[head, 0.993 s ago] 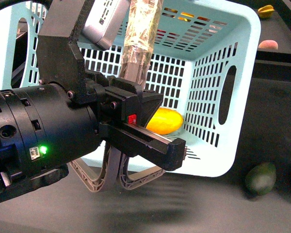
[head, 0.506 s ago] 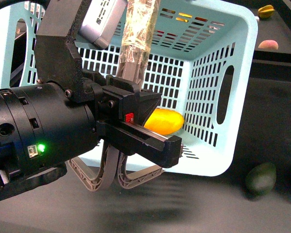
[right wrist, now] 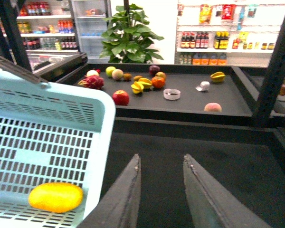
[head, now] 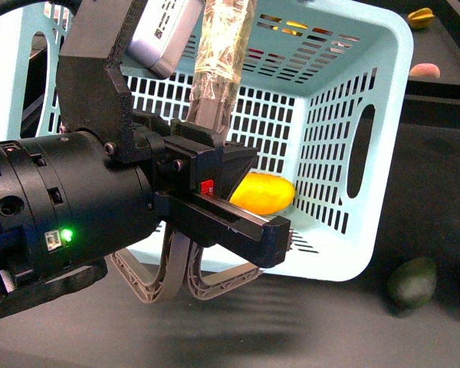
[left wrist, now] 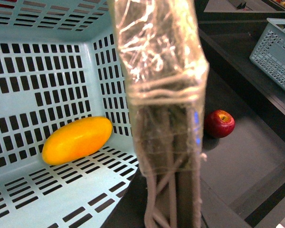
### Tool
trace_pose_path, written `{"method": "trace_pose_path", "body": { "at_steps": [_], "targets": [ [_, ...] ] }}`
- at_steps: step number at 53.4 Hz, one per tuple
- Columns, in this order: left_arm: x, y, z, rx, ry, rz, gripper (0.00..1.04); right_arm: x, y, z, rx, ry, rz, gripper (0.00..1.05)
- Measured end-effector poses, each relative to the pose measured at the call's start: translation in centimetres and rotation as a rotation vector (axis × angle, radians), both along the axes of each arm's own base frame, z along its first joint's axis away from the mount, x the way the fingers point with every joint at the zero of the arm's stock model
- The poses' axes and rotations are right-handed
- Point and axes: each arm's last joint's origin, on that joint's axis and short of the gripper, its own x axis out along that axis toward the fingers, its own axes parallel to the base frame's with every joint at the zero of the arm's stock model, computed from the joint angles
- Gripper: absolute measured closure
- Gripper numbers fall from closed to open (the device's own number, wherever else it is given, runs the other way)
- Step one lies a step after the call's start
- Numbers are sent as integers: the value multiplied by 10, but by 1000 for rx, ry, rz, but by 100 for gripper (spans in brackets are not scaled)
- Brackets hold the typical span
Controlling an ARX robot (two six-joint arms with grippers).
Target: Pick mango with right arm and hold basket with left
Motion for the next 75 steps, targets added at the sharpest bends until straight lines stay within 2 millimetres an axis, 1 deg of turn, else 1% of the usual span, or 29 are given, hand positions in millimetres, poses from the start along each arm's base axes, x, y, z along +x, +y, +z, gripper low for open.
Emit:
{"method": "trace_pose_path", "body": {
  "at_steps": [4, 7, 42, 47, 52, 75],
  "targets": [
    [0, 0, 0, 0, 0, -1, 96, -2, -2, 1, -1, -5, -18, 92],
    [0, 0, 0, 0, 0, 0, 96, -4, -2, 1, -5, -5, -14, 104],
    [0, 0, 0, 0, 0, -1, 96, -16, -2, 1, -8, -7, -13, 103],
    [0, 0, 0, 0, 0, -1, 96, -23, -2, -4, -9, 29, -12, 103],
    [0, 0, 0, 1, -1, 1, 96, -26, -2, -2, -8, -2, -13, 103],
    [0, 0, 0, 1, -1, -2, 96, -26, -2, -2, -8, 0, -11, 103]
  ]
}}
